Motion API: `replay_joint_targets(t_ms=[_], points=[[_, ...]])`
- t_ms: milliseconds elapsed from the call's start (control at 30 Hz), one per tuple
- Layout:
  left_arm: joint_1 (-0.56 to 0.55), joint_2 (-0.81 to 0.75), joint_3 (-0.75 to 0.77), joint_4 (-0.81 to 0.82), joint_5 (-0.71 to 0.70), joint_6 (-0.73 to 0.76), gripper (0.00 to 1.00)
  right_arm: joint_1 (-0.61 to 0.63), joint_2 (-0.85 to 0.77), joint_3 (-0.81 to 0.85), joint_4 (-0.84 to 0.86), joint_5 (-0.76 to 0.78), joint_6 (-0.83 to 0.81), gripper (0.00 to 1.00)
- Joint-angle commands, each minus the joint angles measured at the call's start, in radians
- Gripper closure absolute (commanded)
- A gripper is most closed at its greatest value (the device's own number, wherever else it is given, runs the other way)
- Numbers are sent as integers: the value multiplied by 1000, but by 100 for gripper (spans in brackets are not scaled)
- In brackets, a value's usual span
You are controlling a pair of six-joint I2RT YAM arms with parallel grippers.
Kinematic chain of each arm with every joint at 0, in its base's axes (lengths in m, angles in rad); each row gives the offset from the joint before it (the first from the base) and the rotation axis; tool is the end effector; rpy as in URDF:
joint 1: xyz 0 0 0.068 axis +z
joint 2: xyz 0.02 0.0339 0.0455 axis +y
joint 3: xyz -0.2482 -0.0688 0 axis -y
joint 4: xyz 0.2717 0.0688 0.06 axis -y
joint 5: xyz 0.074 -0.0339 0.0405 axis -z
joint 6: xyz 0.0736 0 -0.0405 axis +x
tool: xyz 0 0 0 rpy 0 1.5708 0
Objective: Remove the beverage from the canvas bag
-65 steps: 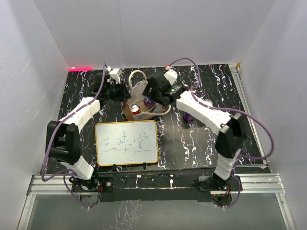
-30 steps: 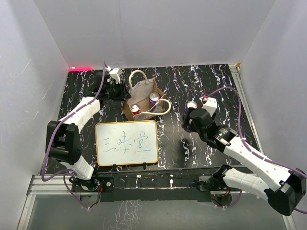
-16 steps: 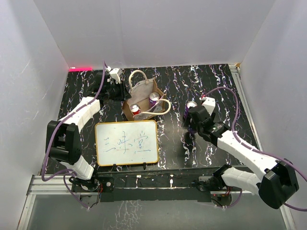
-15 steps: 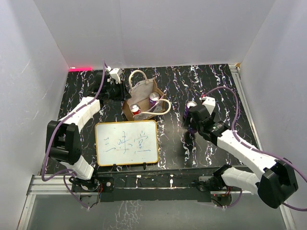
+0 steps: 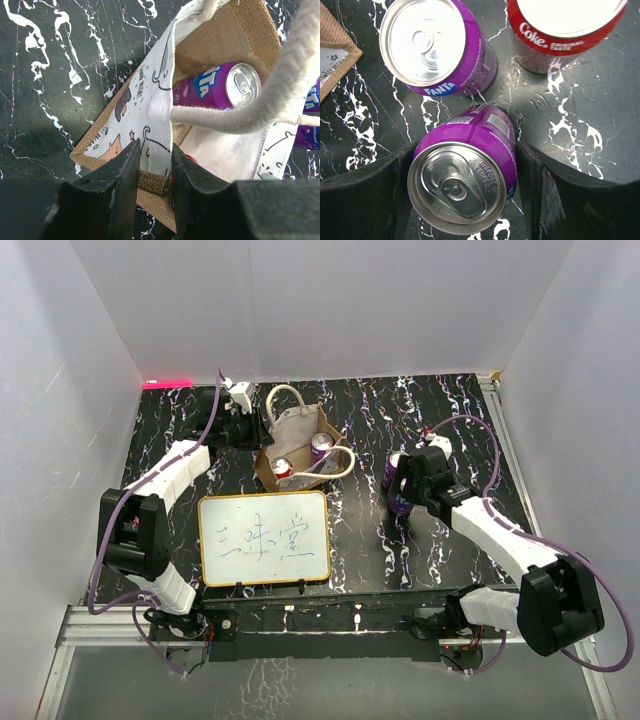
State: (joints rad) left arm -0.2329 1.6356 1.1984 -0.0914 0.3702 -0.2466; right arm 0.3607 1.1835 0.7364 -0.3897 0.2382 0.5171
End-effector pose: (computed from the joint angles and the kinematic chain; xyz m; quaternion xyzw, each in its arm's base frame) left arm 0.4130 -0.1253 0.2286 0.0858 0.8531 -0.2712 0.4374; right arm 0.2818 0.0877 0.1719 0.1149 0.9206 0.0510 0.3696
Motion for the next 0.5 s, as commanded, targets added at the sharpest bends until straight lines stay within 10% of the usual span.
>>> replay_joint_targets(t_ms=[0,467], points=[[-5,-2,32,-22,14,0,73,-8,27,40,140,-69,-22,93],[-6,7,38,-28,12,-1,73,-19,89,38,188,-53,-34,86]])
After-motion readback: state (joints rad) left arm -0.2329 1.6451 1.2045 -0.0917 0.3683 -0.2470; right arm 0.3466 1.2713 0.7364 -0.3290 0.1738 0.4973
